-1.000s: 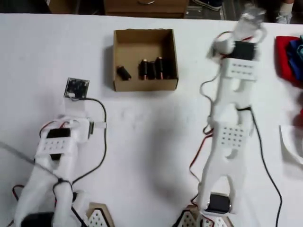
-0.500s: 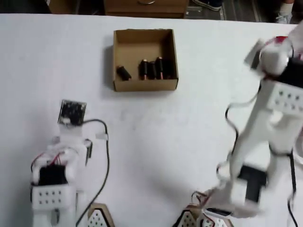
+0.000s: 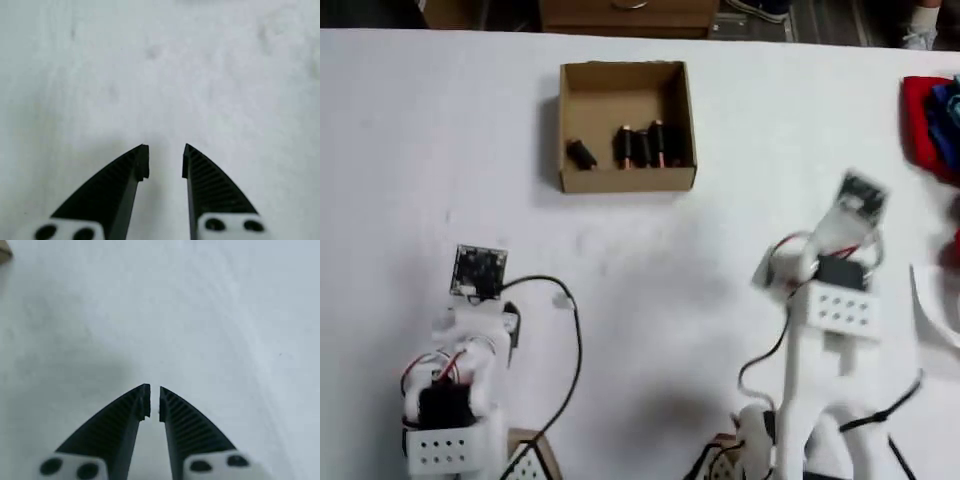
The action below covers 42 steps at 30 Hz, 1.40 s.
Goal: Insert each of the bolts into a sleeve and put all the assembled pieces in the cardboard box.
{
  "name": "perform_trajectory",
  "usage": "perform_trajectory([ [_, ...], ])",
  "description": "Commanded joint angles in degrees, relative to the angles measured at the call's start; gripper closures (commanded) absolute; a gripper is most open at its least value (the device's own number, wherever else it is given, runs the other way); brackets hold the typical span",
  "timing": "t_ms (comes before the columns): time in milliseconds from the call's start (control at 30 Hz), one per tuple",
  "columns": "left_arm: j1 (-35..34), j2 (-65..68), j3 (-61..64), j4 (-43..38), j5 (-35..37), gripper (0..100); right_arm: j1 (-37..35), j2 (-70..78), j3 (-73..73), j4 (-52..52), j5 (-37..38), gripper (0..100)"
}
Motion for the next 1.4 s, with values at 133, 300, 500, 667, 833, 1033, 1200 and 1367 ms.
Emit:
perform_trajectory([
  [133, -0.44, -0.26, 1.36, 7.91, 0.79, 87, -7.25, -14.81, 17.76, -1.98, 0.00, 97.8],
  [300, -3.69, -0.18, 1.45, 7.56, 5.80, 87, -13.58, -25.80, 27.43, -2.15, 2.64, 97.8],
  [500, -3.69, -0.18, 1.45, 7.56, 5.71, 87, -16.40, -40.31, 37.71, -2.68, 5.80, 97.8],
  [667, -3.69, -0.18, 1.45, 7.56, 5.71, 87, -16.48, -52.62, 40.79, -0.04, 5.63, 97.7],
  [833, -3.69, -0.18, 1.45, 7.56, 5.71, 87, -16.75, -64.40, 42.46, 5.85, 5.71, 97.7],
  [1033, -3.69, -0.18, 1.45, 7.56, 5.71, 87, -16.66, -63.96, 42.46, 5.93, 5.63, 97.7],
  [1200, -3.69, -0.18, 1.45, 7.56, 5.71, 87, -16.75, -63.96, 42.46, 5.93, 5.63, 97.7],
  [1367, -3.69, -0.18, 1.45, 7.56, 5.71, 87, -16.75, -63.96, 42.46, 5.93, 5.63, 97.7],
])
